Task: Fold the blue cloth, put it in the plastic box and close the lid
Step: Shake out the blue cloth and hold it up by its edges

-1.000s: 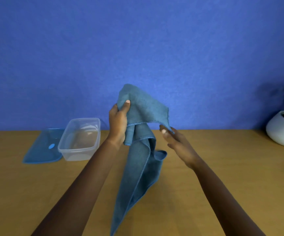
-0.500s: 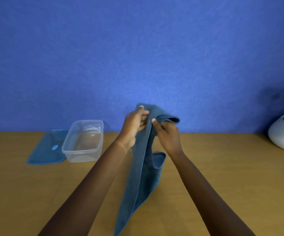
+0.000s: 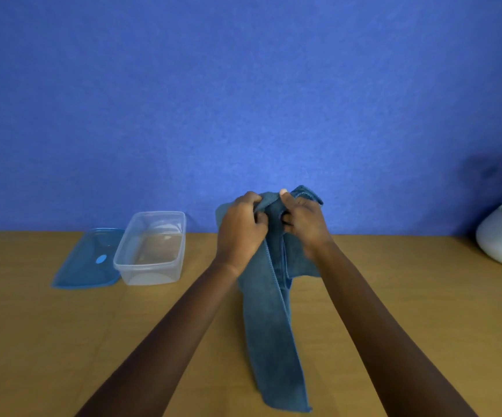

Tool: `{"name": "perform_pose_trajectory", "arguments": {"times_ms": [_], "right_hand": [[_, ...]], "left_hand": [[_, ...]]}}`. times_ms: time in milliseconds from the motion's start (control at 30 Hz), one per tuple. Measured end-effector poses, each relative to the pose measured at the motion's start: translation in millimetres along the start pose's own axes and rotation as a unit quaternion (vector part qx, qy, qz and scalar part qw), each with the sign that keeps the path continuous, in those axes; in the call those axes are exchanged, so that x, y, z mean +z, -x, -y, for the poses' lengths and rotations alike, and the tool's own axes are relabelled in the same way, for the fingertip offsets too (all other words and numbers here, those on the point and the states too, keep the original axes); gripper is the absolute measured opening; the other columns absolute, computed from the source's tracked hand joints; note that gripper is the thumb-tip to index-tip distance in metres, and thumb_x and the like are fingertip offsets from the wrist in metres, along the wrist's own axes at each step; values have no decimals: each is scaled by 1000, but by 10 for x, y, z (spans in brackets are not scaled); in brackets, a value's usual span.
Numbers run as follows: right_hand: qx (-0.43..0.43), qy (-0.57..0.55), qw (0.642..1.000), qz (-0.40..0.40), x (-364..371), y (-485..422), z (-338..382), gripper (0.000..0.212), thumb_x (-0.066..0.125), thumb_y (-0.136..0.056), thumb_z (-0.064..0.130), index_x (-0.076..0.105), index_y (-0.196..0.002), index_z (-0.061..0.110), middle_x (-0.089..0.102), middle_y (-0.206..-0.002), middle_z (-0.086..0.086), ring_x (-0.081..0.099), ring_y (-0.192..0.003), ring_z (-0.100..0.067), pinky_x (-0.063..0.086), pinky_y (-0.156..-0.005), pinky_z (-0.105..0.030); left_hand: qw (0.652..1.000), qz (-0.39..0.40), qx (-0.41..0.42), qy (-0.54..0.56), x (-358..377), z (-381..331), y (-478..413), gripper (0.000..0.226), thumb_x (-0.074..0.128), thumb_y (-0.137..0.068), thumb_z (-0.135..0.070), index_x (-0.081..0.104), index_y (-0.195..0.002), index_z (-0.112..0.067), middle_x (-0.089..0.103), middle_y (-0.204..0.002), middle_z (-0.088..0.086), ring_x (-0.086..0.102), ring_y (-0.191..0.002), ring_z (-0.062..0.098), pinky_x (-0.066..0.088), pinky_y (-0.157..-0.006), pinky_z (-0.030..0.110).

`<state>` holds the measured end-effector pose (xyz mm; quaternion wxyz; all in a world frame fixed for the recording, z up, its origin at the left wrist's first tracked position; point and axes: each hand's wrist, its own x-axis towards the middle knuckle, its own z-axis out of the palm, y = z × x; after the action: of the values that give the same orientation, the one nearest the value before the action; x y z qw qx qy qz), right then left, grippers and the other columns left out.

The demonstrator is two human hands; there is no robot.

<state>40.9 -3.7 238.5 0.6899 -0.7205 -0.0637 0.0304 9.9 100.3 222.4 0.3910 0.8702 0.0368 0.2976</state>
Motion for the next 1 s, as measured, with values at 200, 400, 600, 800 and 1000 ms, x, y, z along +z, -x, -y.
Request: {"name": "perform_pose_trajectory", "arguments": {"times_ms": [200, 400, 600, 800, 1000], "right_hand": [[31, -13, 996, -81, -212, -120, -32, 39, 54, -92, 31, 35, -59, 21, 35, -62, -5, 35, -57, -17, 32, -61, -33], [36, 3, 989, -142, -574, -247, -126, 39, 54, -92, 26, 56, -99, -13, 48, -85, -10, 48, -84, -24, 47, -71, -42], [62, 339, 928, -141, -879, -322, -300, 29, 54, -88, 16, 66, -90, -11, 66, -93, -24, 61, -93, -35, 40, -72, -33], [15, 426, 898, -113, -851, -284, -231, 28, 51, -92, 17, 66, -99, -6, 67, -108, -24, 61, -105, -37, 46, -82, -38], [-63, 250, 965, 54, -167, 16, -30, 41, 66, -78, 49, 57, -111, 25, 62, -95, 7, 59, -79, -5, 43, -54, 1]], "left_hand": [[994, -34, -61, 82, -209, 110, -228, 18, 49, -86, -2, 66, -91, 2, 60, -79, 5, 53, -76, 17, 31, -56, 19], [985, -48, -93, 138, -478, 283, -456, 24, 48, -91, -6, 51, -67, -8, 41, -62, 7, 37, -63, 18, 30, -59, 29], [983, -8, -41, 177, -610, 145, -564, 38, 56, -91, -14, 39, -57, -13, 29, -55, -1, 28, -53, 11, 24, -52, 27], [988, -20, 23, 152, -656, 9, -636, 31, 58, -90, -15, 52, -64, 1, 27, -52, -1, 25, -49, 10, 22, -48, 25], [994, -26, 48, 92, -557, -113, -643, 28, 62, -87, -21, 63, -74, 3, 38, -49, -4, 32, -47, 8, 27, -49, 23]]}}
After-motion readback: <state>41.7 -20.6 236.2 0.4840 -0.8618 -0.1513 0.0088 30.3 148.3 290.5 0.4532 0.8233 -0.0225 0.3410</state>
